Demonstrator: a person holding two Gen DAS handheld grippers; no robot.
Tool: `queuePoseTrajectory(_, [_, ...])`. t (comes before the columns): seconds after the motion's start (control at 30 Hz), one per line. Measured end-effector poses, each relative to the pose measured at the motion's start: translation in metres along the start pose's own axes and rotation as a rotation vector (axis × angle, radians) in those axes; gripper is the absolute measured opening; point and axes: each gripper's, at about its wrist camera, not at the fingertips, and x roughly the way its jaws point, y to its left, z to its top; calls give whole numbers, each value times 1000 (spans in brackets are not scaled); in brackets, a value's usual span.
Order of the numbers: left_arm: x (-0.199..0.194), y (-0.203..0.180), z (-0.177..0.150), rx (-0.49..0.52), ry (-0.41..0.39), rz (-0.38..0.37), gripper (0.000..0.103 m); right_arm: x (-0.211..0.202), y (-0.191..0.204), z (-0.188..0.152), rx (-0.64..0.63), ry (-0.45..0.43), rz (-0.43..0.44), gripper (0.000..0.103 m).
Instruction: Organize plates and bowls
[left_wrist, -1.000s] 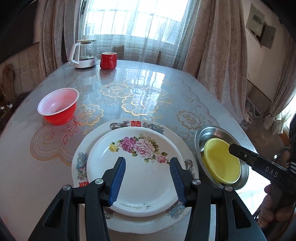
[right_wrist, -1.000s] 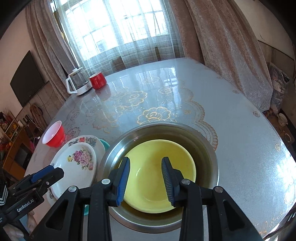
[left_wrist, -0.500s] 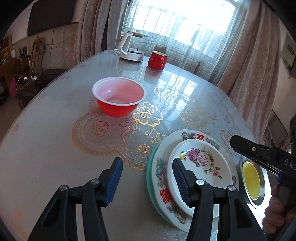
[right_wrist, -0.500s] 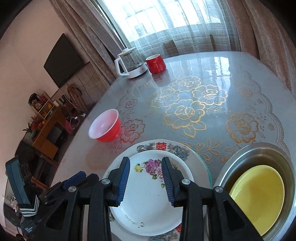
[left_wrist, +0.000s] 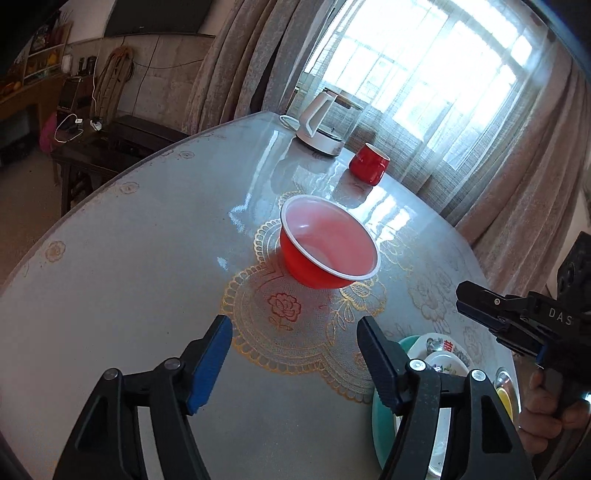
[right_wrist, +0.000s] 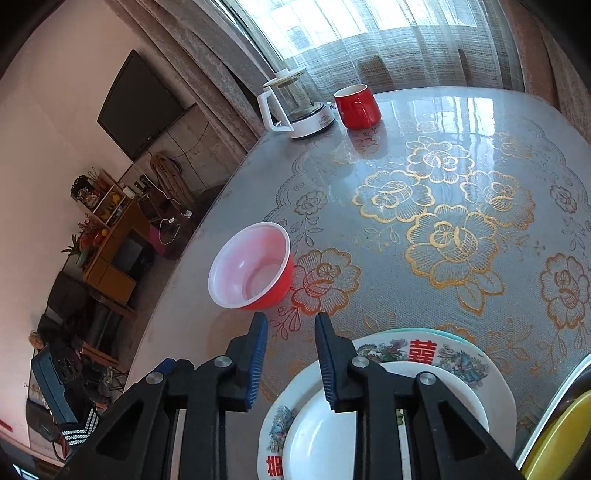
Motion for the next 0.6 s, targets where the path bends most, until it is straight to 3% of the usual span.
queuePoseTrajectory(0.13, [7,11,21,-47,16,-56,68,22,5,20,30,17,8,24])
queuePoseTrajectory(0.23, [17,13,37,-68,40,-70,57,39,6,31,42,29,-5,22])
queuePoseTrajectory(0.47, [43,17,66,-99,48,-34,51,72,6,43,68,58,-28,21])
queuePoseTrajectory(0.6, [62,19,73,-114,72,-31,42,87,2,44,91,81,-29,21])
